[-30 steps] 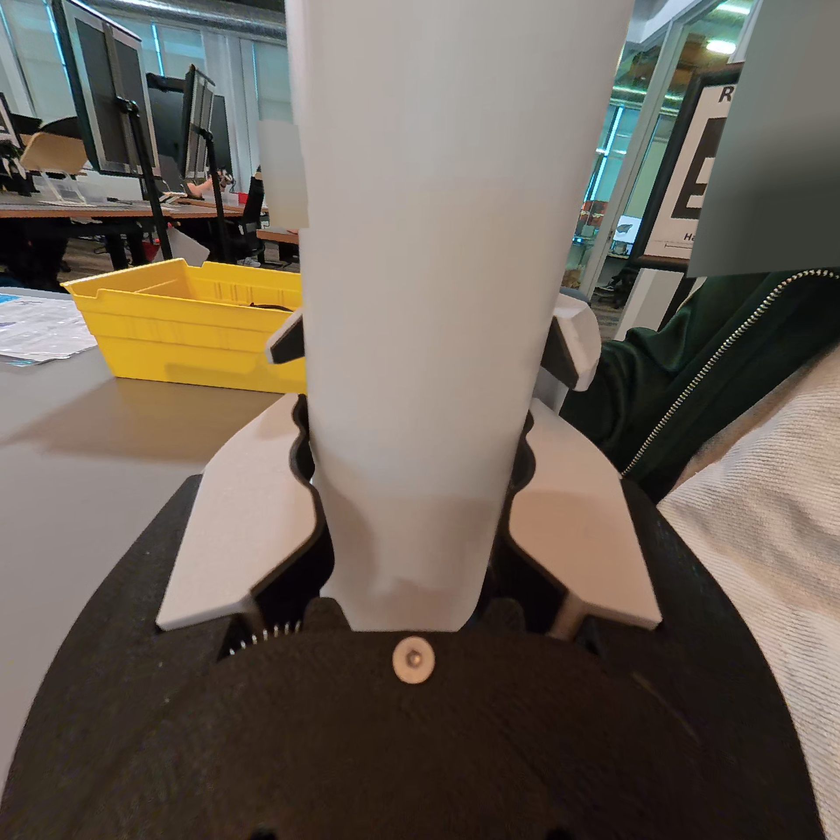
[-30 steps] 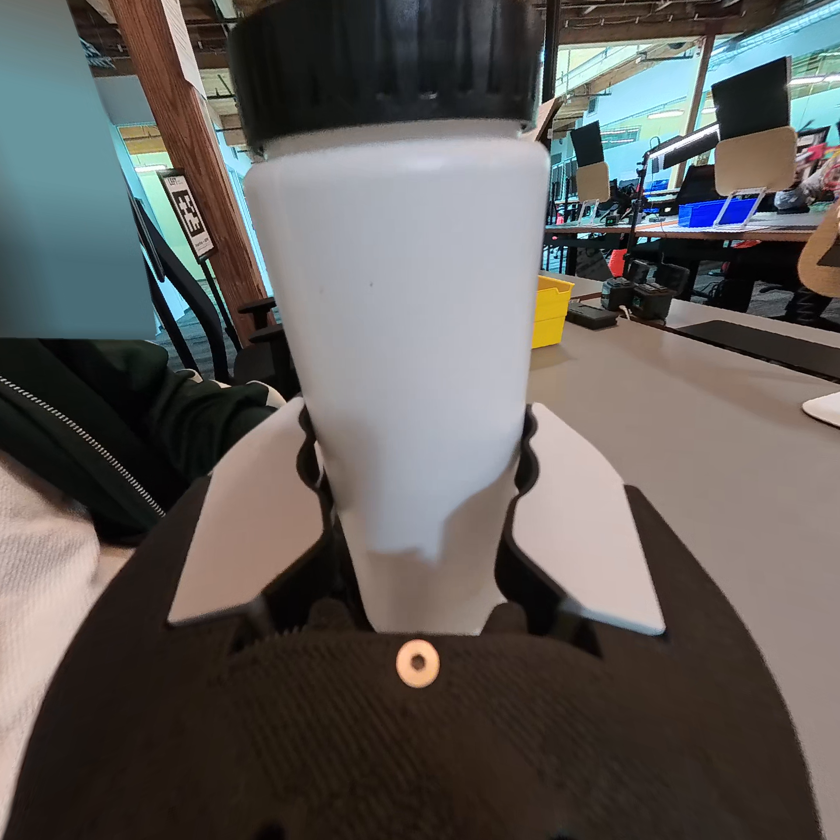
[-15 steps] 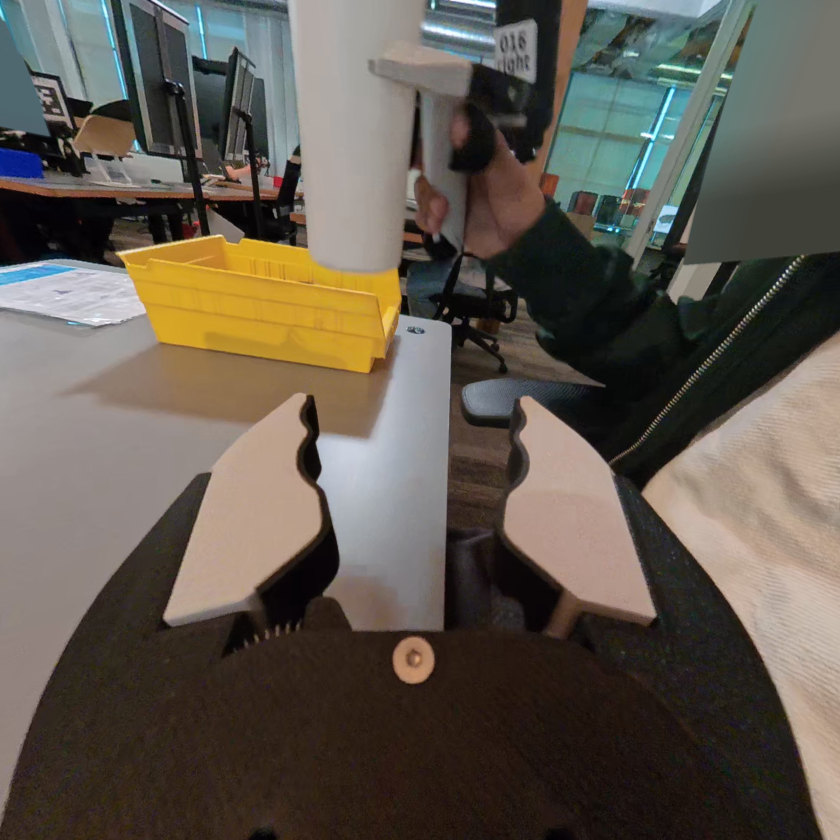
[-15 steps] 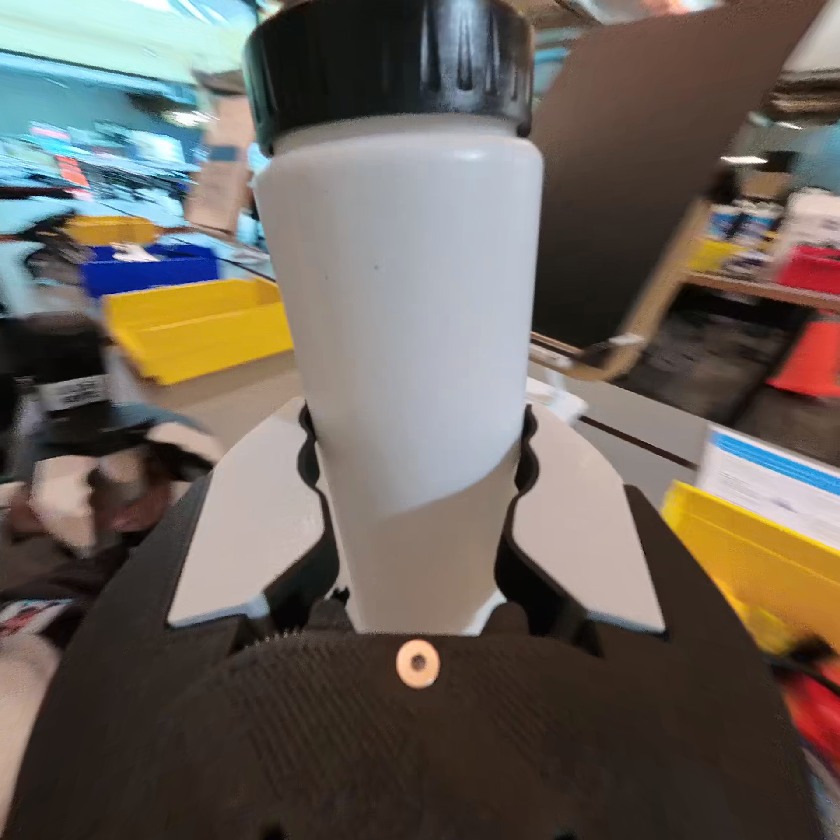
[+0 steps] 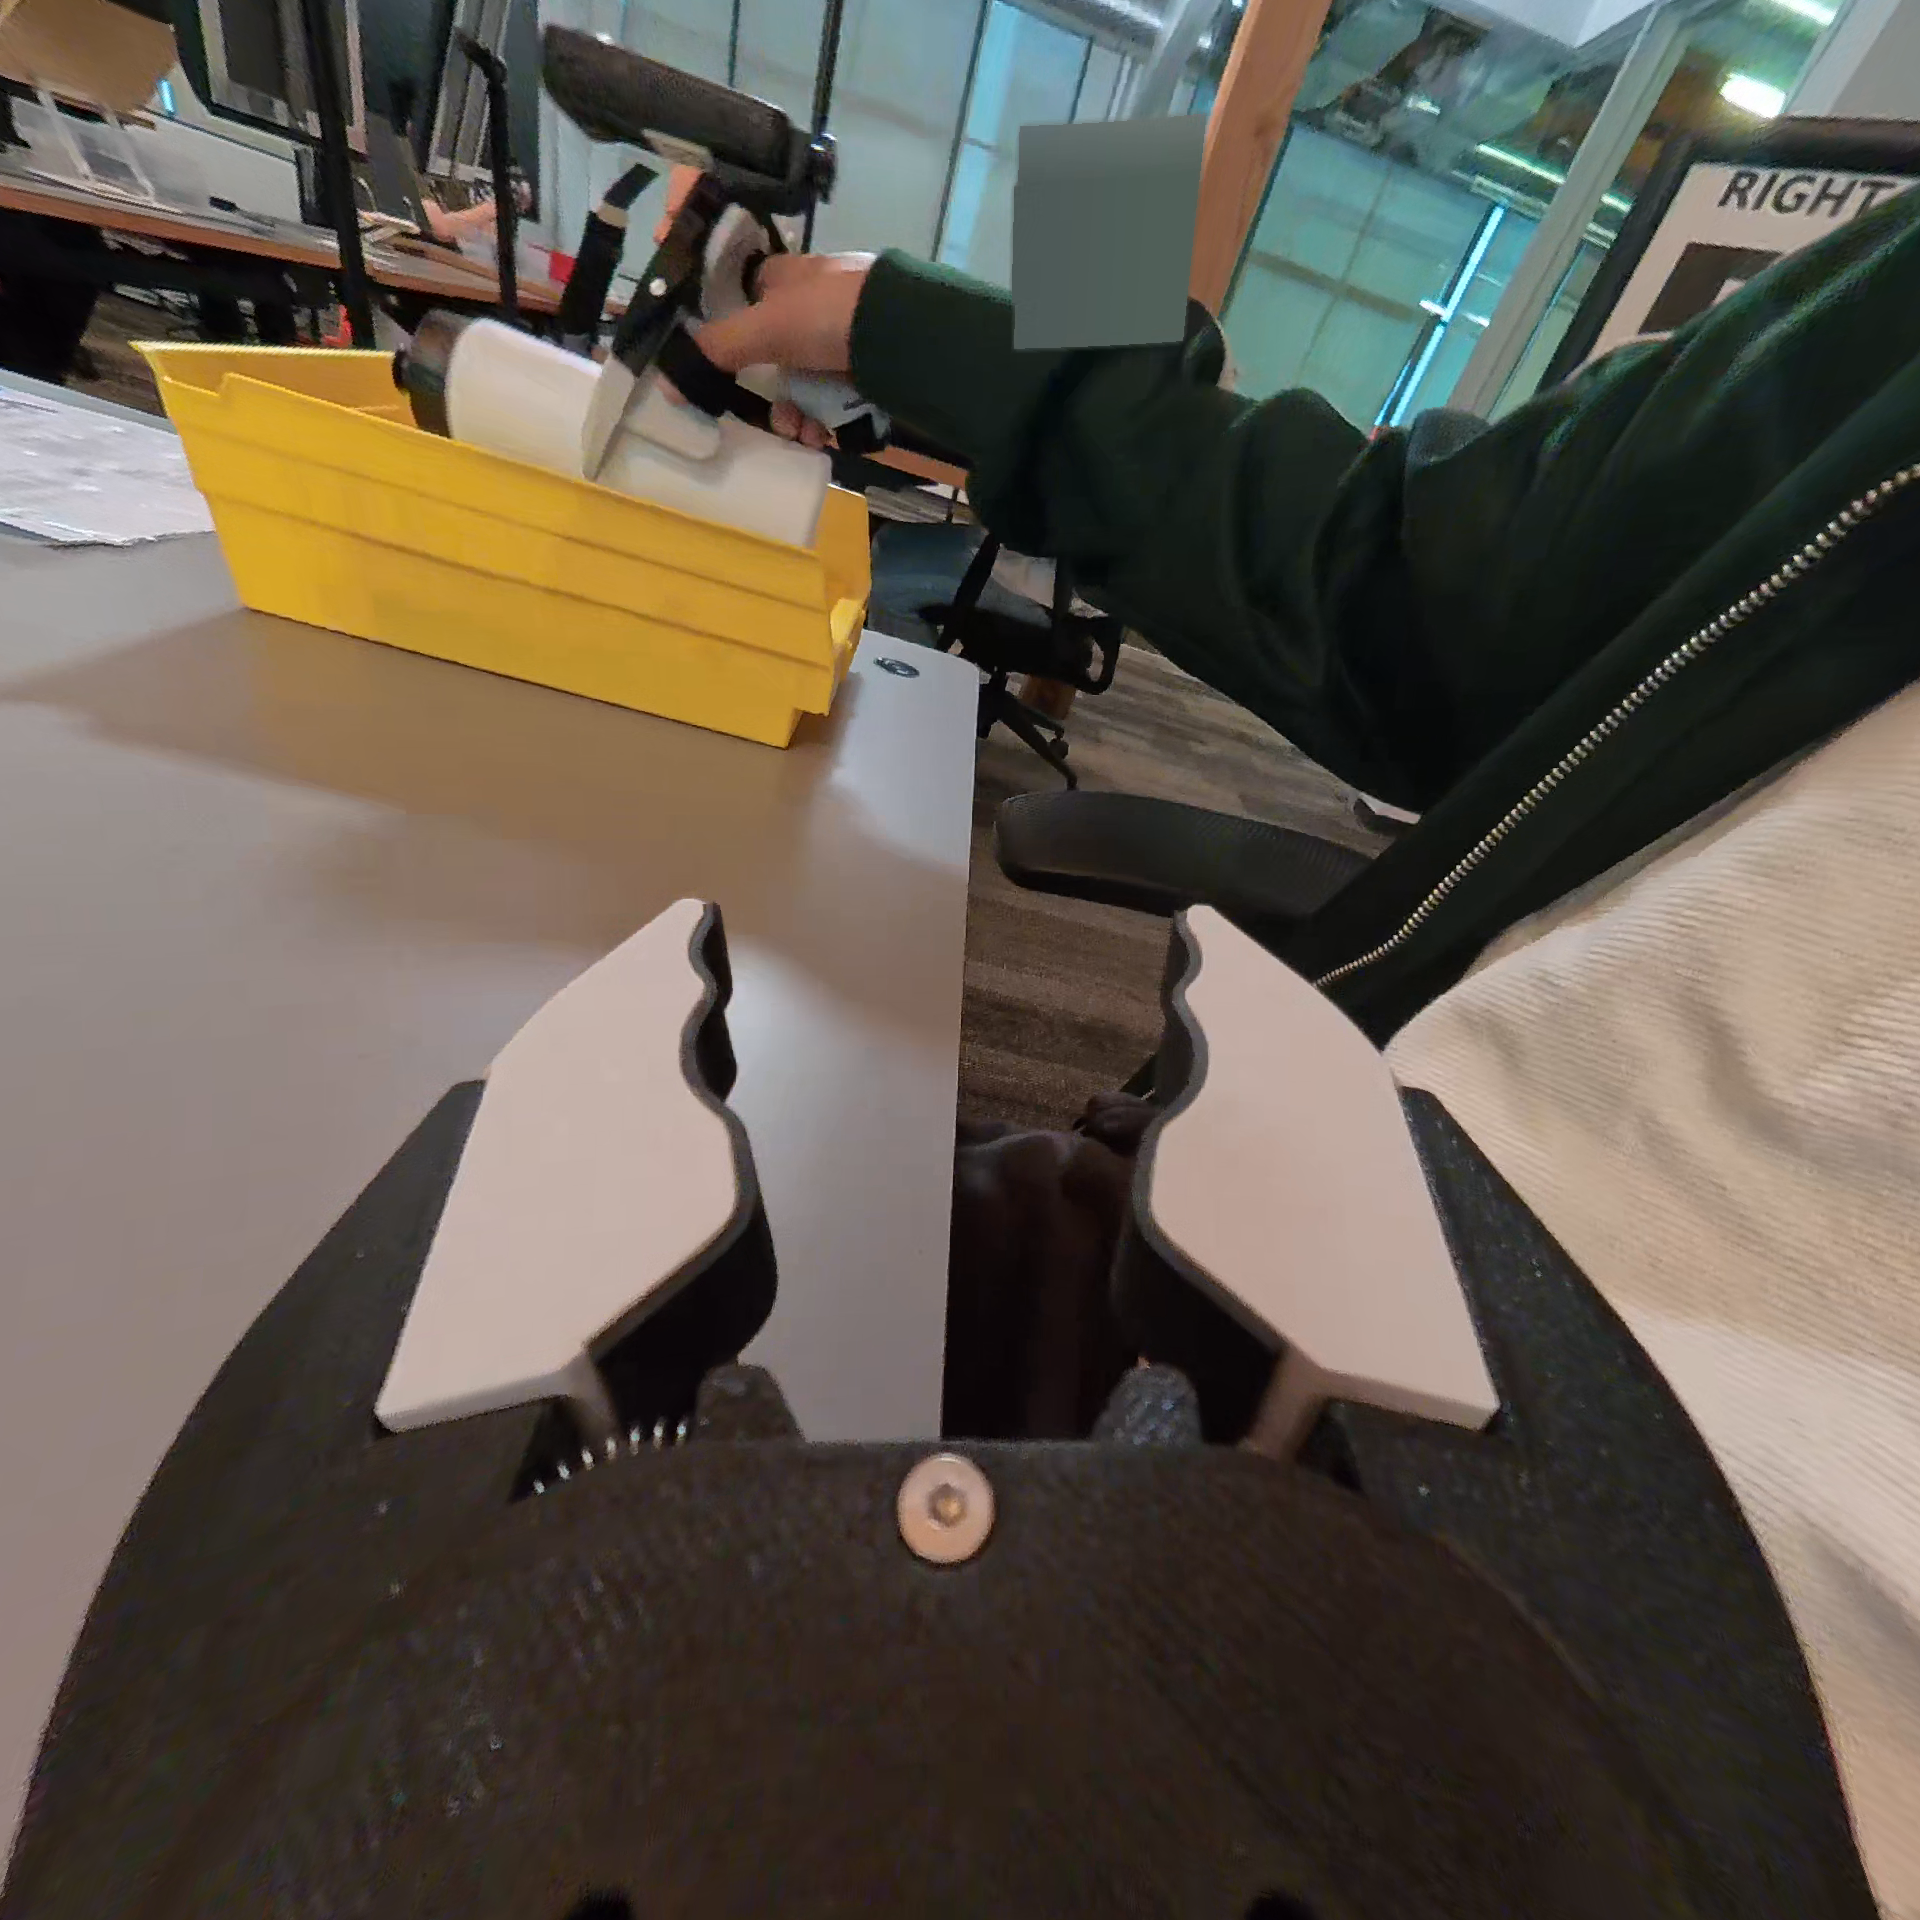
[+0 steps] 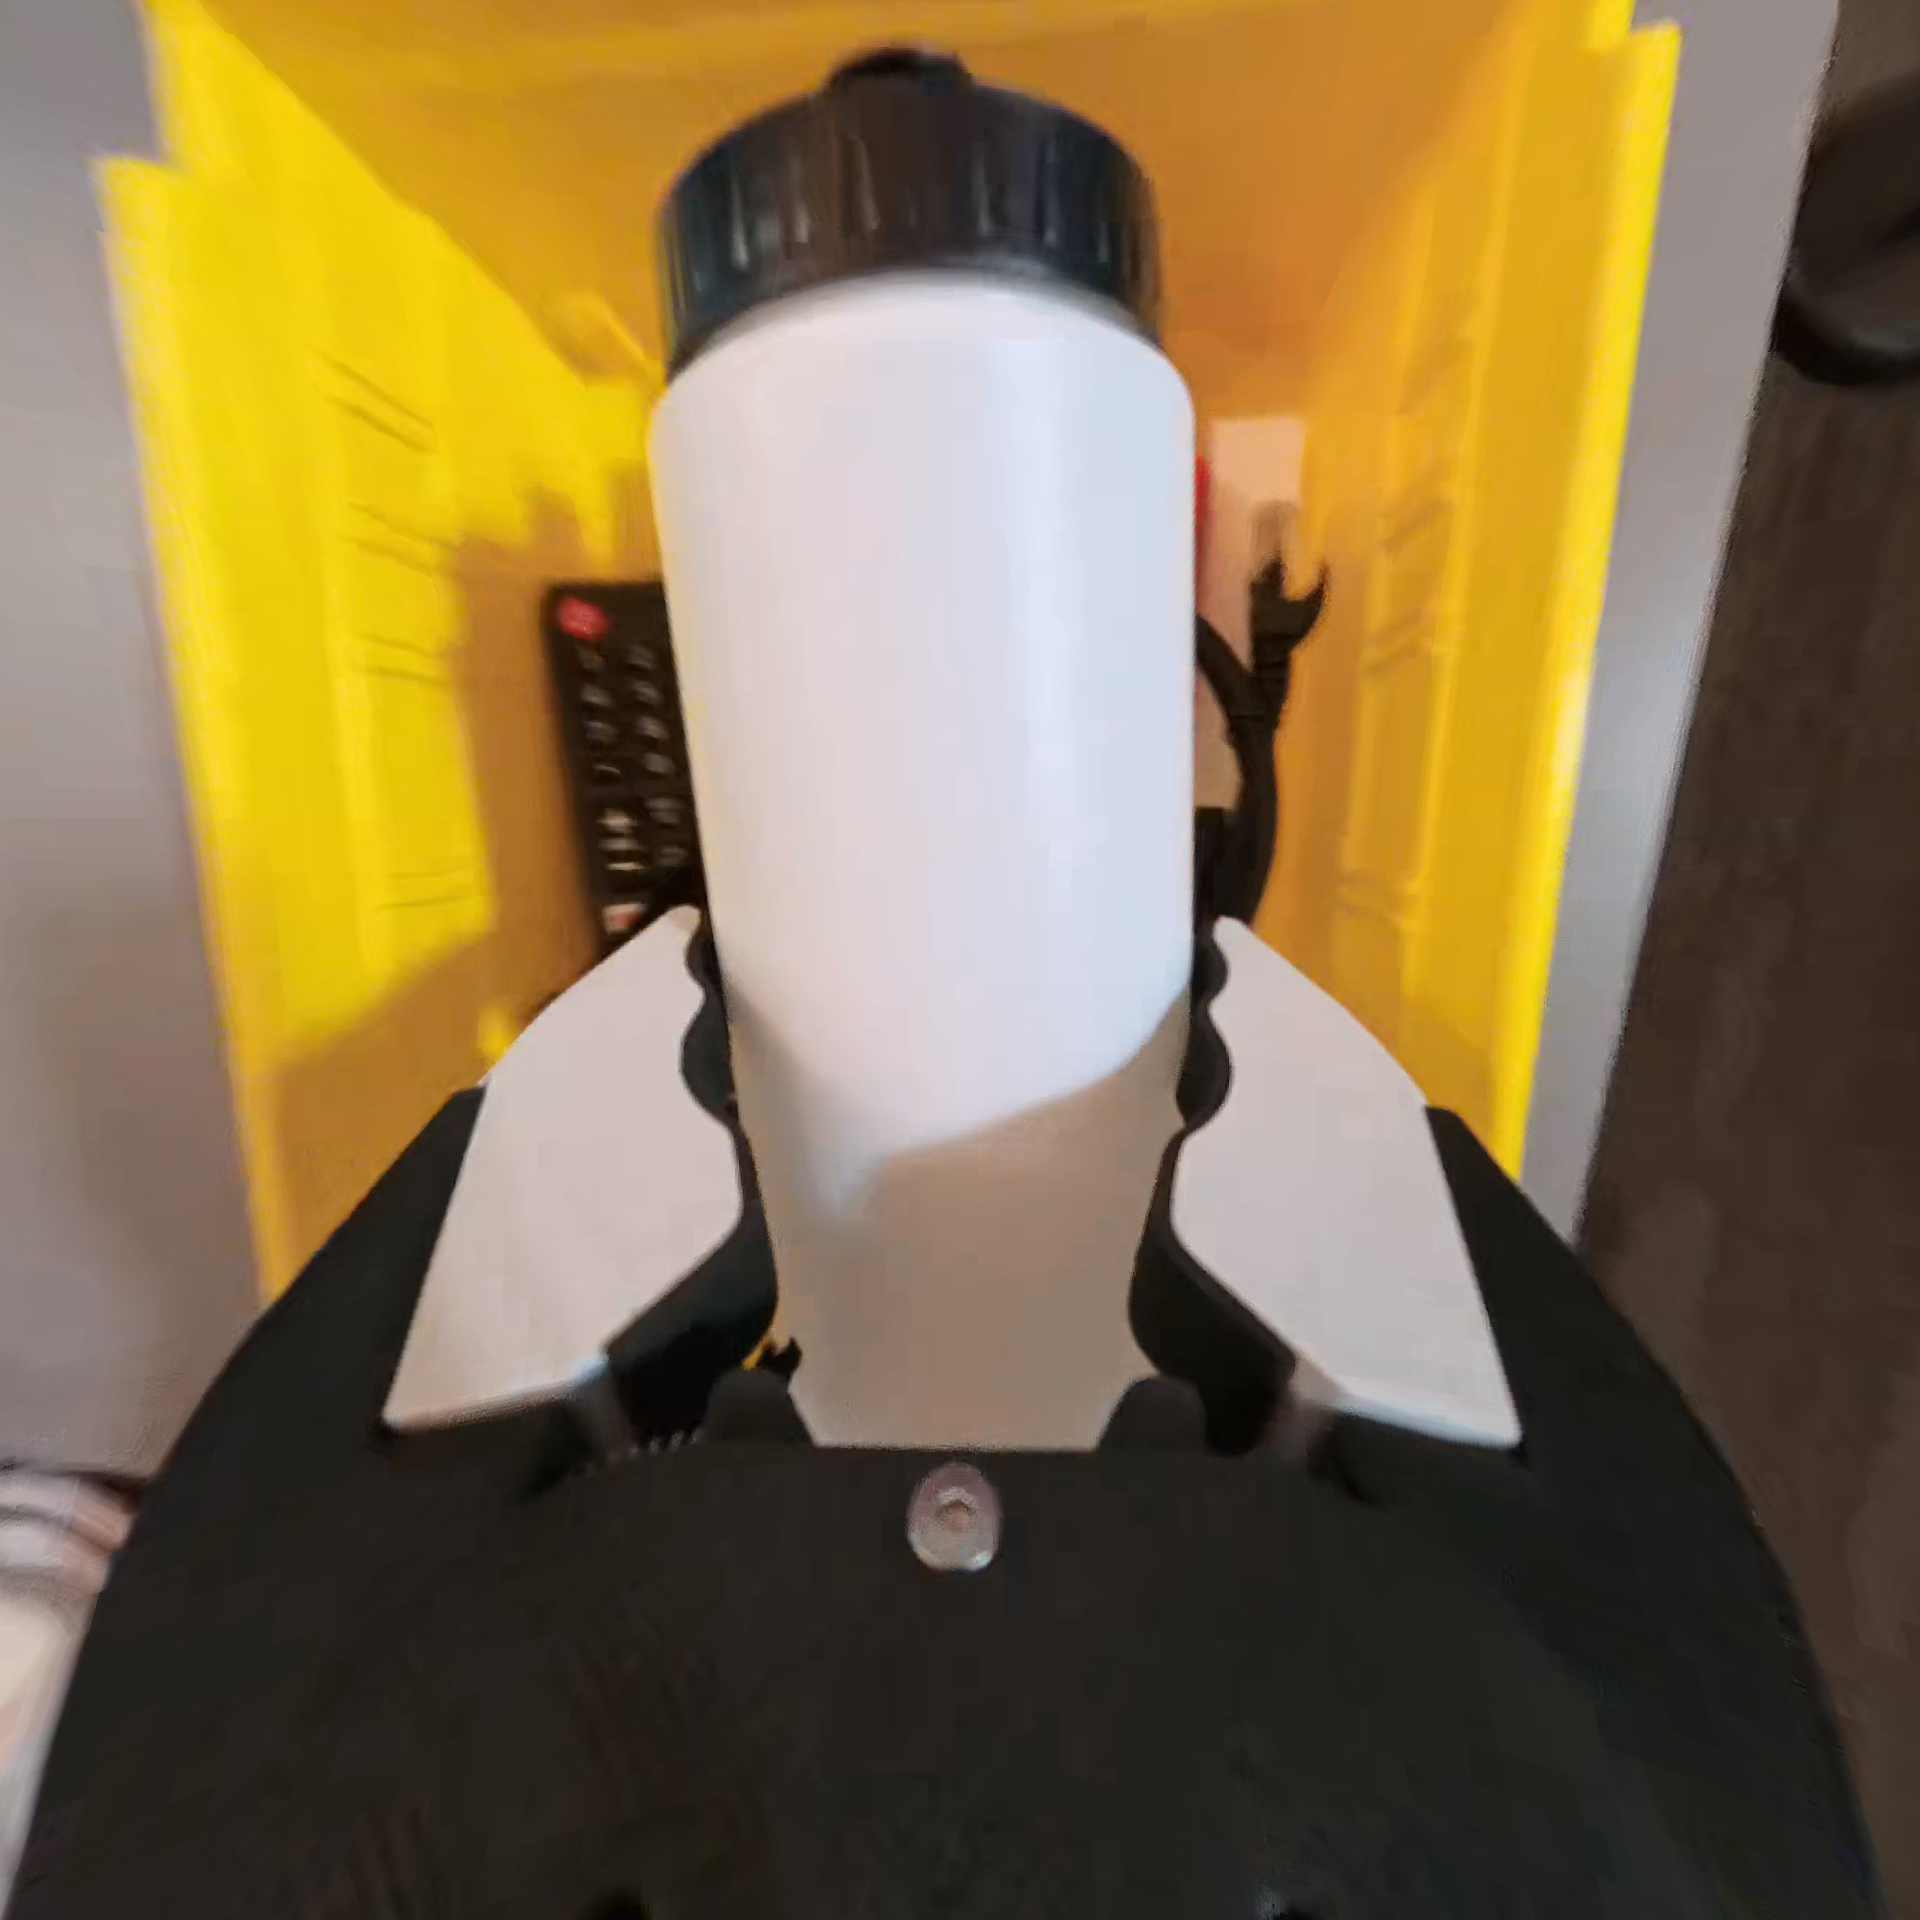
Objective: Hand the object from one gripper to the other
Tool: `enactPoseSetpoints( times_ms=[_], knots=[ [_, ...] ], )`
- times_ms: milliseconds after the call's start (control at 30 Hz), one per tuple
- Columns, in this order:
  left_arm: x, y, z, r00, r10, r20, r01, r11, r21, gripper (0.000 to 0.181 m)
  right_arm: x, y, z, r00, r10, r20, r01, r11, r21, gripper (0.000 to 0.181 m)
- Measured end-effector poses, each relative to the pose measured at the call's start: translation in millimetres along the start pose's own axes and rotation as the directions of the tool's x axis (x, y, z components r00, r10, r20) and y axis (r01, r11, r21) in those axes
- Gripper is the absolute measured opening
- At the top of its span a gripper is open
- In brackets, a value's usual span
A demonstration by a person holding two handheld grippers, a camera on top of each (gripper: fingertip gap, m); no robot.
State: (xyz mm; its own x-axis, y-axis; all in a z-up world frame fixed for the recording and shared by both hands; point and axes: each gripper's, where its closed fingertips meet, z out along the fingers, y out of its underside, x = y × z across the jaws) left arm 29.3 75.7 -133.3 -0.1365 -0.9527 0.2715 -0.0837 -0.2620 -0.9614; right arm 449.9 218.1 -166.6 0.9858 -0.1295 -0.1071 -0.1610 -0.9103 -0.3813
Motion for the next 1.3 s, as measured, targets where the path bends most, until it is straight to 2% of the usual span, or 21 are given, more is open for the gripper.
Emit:
enactPoseSetpoints(
  times_ms=[67,300,333,400,467,533,633,733,800,900,1000,1133,1233,1300],
  knots=[
    [2.3,1.5,1.2,1.0,0.014,-0.005,-0.014,1.0,-0.008,0.08,14.8,4.1,6.6,0.993,-0.03,-0.111,0.022,0.997,-0.072,0.087],
    [8.1,5.4,4.5,0.998,0.067,-0.005,-0.067,0.997,-0.045,0.08,14.6,-0.8,9.2,0.991,-0.026,-0.135,0.014,0.996,-0.088,0.087],
    [8.1,5.2,4.4,0.998,0.064,-0.005,-0.064,0.997,-0.042,0.08,16.4,-2.0,6.6,0.987,-0.032,-0.155,0.018,0.996,-0.087,0.094],
    [7.4,4.6,4.1,0.999,0.053,-0.004,-0.053,0.998,-0.035,0.08,15.7,-5.8,-3.0,0.982,-0.047,-0.18,0.036,0.997,-0.063,0.1],
    [6.3,3.6,3.7,0.999,0.038,-0.004,-0.039,0.999,-0.024,0.08,-0.3,-17.3,-19.0,0.988,-0.065,-0.141,0.069,0.997,0.028,0.099],
    [4.5,3.2,3.4,1.0,0.023,-0.003,-0.023,1.0,-0.015,0.08,-31.1,-32.1,-43.5,0.993,-0.097,-0.06,0.106,0.981,0.165,0.096],
    [1.0,5.1,3.5,1.0,0.005,0.004,-0.005,1.0,-0.013,0.079,-107.1,-44.4,-90.4,0.969,-0.215,0.119,0.154,0.907,0.391,0.09],
    [-1.5,7.1,4.5,1.0,-0.002,0.011,0.002,1.0,-0.016,0.079,-201.7,-33.3,-131.3,0.875,-0.392,0.283,0.177,0.805,0.567,0.086],
    [-2.7,8.6,5.5,1.0,-0.003,0.017,0.003,1.0,-0.02,0.079,-259.4,-13.9,-139.7,0.801,-0.499,0.331,0.2,0.744,0.637,0.086],
    [-3.2,8.9,5.6,1.0,0.007,0.031,-0.006,1.0,-0.021,0.079,-338.6,24.6,-123.2,0.667,-0.622,0.409,0.192,0.674,0.713,0.085],
    [-6.5,9.2,3.1,0.998,0.026,0.063,-0.025,0.999,-0.024,0.078,-387.1,58.5,-82.4,0.576,-0.696,0.429,0.196,0.627,0.754,0.082],
    [-9.4,6.6,-0.8,0.996,0.032,0.078,-0.031,0.999,-0.018,0.077,-400.0,86.3,-30.1,0.551,-0.746,0.373,0.259,0.578,0.774,0.076],
    [-12.7,7.6,-2.2,0.997,0.032,0.074,-0.03,0.999,-0.029,0.077,-394.9,87.4,-20.8,0.543,-0.781,0.309,0.296,0.523,0.799,0.07],
    [-16.0,7.0,-3.0,0.997,0.029,0.073,-0.027,0.999,-0.031,0.077,-393.9,83.7,-21.8,0.542,-0.774,0.327,0.259,0.525,0.811,0.065]
  ],
)
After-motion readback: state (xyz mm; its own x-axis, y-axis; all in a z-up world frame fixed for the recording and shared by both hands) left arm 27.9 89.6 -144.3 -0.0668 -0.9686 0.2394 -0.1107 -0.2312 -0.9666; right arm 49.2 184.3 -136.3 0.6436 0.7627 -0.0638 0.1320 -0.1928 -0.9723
